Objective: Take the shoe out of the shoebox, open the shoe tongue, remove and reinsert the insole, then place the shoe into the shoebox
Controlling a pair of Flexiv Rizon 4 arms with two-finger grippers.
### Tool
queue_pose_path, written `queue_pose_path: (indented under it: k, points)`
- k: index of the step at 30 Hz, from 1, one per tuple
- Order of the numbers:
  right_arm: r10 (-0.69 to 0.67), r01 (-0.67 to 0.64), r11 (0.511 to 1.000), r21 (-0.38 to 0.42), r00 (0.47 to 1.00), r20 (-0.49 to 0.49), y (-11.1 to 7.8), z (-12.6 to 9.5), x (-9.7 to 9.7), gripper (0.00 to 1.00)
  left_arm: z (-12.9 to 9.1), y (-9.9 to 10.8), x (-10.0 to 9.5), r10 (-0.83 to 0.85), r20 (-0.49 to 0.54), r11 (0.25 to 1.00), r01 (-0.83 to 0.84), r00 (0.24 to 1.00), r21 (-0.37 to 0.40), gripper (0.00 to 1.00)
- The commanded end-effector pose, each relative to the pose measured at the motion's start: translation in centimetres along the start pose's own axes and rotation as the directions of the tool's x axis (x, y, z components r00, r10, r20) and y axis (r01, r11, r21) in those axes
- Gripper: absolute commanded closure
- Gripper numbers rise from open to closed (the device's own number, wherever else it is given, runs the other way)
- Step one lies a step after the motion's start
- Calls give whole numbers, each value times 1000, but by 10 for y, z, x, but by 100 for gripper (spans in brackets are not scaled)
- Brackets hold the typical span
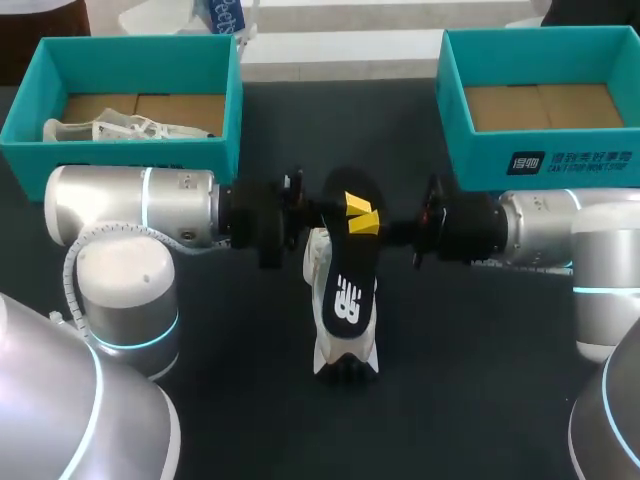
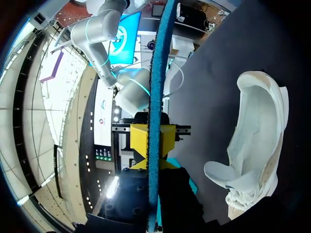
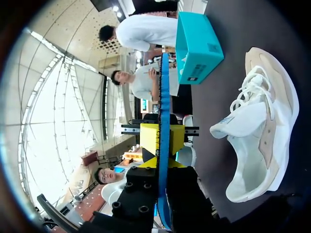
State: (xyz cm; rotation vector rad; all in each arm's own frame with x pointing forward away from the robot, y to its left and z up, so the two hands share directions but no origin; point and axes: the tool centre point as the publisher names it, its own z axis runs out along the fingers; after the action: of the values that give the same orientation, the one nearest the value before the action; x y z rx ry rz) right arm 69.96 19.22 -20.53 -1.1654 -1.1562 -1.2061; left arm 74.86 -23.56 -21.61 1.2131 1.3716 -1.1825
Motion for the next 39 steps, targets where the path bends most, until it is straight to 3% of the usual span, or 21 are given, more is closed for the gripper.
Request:
queue_pose_path:
  k: [1, 10, 22, 32, 35, 39]
  points:
    - [3, -3, 1000, -17, 1000, 12, -5, -3, 1, 0, -4, 2, 1, -21, -7, 1000, 21, 1000, -3, 100]
    - [-14, 18, 997, -77, 998, 54, -16, -37, 5, 0, -36, -1, -5, -90, -14, 996, 90, 996, 5, 100]
    - [-32, 37, 998, -57, 995, 90, -22, -82, 2, 0, -76, -24, -20, -130, 38, 991, 128, 991, 42, 100]
    - [-12, 22, 997, -73, 991, 135, -23, -112, 6, 0, -89, -38, -36, -168, 74, 985, 163, 983, 63, 100]
    - [76, -47, 984, -172, 983, 168, -25, -122, 6, 0, -91, -41, -40, -177, 78, 984, 175, 981, 31, 100]
    - [76, -47, 984, -172, 983, 168, -25, -122, 6, 0, -93, -41, -41, -184, 85, 983, 183, 979, 21, 100]
